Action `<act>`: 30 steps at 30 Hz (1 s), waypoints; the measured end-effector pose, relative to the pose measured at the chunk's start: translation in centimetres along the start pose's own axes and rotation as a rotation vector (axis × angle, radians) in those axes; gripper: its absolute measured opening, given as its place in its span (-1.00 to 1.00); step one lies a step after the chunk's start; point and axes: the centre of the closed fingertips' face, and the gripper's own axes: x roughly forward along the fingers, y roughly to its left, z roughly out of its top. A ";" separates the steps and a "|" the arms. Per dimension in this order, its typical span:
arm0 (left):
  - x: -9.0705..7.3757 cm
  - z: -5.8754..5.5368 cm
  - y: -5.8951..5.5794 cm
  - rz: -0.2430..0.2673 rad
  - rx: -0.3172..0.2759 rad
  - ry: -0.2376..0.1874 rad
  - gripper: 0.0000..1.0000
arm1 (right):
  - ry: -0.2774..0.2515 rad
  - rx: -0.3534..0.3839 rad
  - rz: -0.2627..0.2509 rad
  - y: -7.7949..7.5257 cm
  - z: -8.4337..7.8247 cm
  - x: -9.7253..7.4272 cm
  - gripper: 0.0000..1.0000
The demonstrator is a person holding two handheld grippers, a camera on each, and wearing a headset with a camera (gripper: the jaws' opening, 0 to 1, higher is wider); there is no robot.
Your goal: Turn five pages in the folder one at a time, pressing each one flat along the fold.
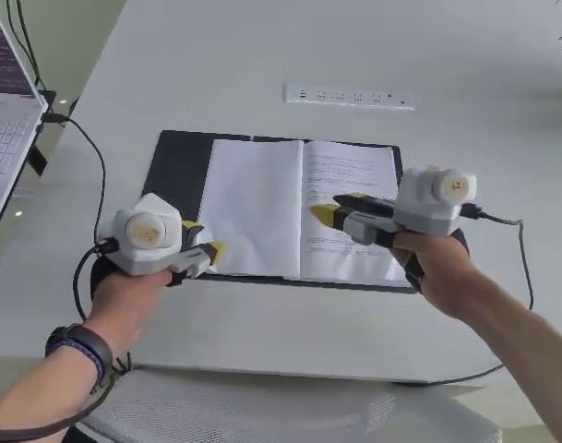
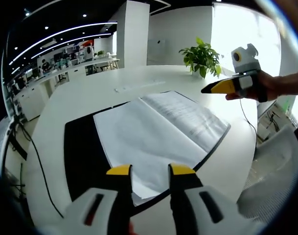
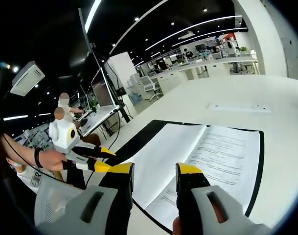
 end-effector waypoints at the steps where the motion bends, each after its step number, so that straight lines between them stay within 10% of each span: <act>1: 0.1 -0.1 -0.1 0.001 -0.002 0.004 -0.50 | -0.003 0.001 -0.005 -0.3 0.0 -0.4 -0.36; 21: 2.2 -5.6 0.4 0.072 0.010 0.164 -0.80 | -0.035 0.015 -0.084 -2.8 -0.1 -6.2 -0.35; 30: 2.1 -5.5 0.2 0.084 0.020 0.164 -0.85 | -0.026 0.028 -0.083 -4.4 -0.4 -6.6 -0.38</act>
